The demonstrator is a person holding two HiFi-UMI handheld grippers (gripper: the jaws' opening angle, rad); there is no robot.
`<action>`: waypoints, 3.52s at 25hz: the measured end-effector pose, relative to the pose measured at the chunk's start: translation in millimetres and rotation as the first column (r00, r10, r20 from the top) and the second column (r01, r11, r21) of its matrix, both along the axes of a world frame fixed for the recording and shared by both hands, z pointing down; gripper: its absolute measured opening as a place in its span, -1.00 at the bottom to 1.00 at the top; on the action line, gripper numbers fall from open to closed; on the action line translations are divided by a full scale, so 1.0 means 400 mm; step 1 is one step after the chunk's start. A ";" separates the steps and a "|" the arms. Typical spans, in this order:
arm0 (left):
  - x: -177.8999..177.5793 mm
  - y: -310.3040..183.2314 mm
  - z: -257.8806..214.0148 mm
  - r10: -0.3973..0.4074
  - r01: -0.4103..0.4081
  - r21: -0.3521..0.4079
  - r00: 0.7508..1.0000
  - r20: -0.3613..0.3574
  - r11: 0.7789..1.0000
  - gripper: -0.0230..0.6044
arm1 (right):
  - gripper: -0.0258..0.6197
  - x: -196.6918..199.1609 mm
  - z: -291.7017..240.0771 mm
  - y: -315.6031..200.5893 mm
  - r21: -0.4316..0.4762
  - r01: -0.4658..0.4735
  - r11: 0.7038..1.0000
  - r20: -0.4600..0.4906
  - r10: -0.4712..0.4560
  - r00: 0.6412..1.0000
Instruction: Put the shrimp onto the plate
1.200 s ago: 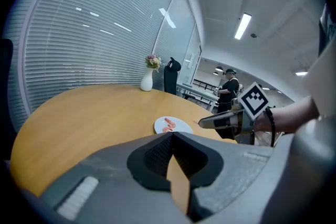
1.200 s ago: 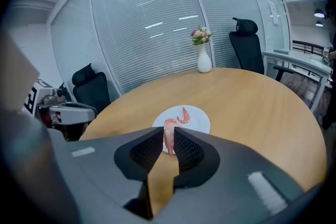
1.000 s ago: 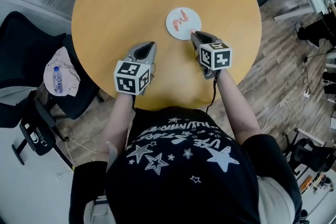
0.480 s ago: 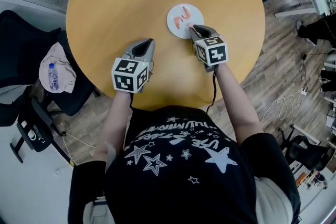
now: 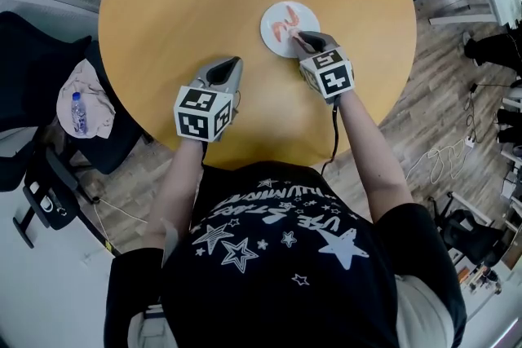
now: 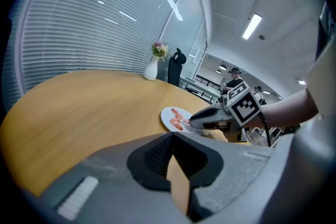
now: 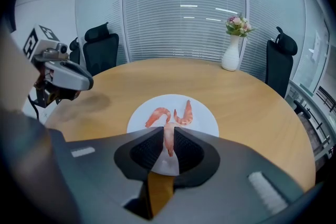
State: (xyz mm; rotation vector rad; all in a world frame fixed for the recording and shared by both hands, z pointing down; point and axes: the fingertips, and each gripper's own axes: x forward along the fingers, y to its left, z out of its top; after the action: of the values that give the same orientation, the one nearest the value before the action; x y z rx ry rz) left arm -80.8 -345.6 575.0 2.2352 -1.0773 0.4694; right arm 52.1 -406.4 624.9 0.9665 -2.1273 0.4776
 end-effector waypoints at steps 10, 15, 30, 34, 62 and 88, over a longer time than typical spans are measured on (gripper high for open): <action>0.006 0.003 0.007 0.006 -0.006 -0.007 1.000 0.008 1.000 -0.92 | -0.72 0.009 0.022 0.002 0.008 -0.001 1.000 -0.043 0.001 0.999; 0.005 0.006 0.006 0.005 -0.005 -0.006 1.000 0.010 1.000 -0.92 | -0.72 0.006 0.023 0.000 0.010 -0.012 1.000 -0.041 0.013 0.999; 0.002 0.032 -0.012 0.001 -0.001 0.011 1.000 0.017 1.000 -0.92 | -0.62 0.008 0.019 0.022 -0.006 -0.007 1.000 -0.051 0.006 0.999; 0.003 0.045 -0.029 0.001 -0.001 0.027 1.000 0.020 1.000 -0.92 | -0.62 0.015 0.000 0.038 0.004 -0.028 1.000 -0.042 0.028 0.999; 0.040 0.267 -0.218 -0.046 0.041 0.191 0.999 0.021 0.981 -0.92 | -0.69 0.087 -0.290 0.273 0.201 -0.180 0.963 0.182 0.143 0.973; 0.120 0.618 -0.312 -0.115 0.101 0.267 0.993 0.037 0.958 -0.92 | -0.91 0.146 -0.425 0.643 0.259 -0.161 0.952 0.366 0.057 0.929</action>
State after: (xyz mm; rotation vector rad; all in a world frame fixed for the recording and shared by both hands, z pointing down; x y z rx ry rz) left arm -33.0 -98.4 450.3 2.3880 -1.3503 0.3563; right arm 110.6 -149.3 455.0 1.2450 -2.5277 0.4322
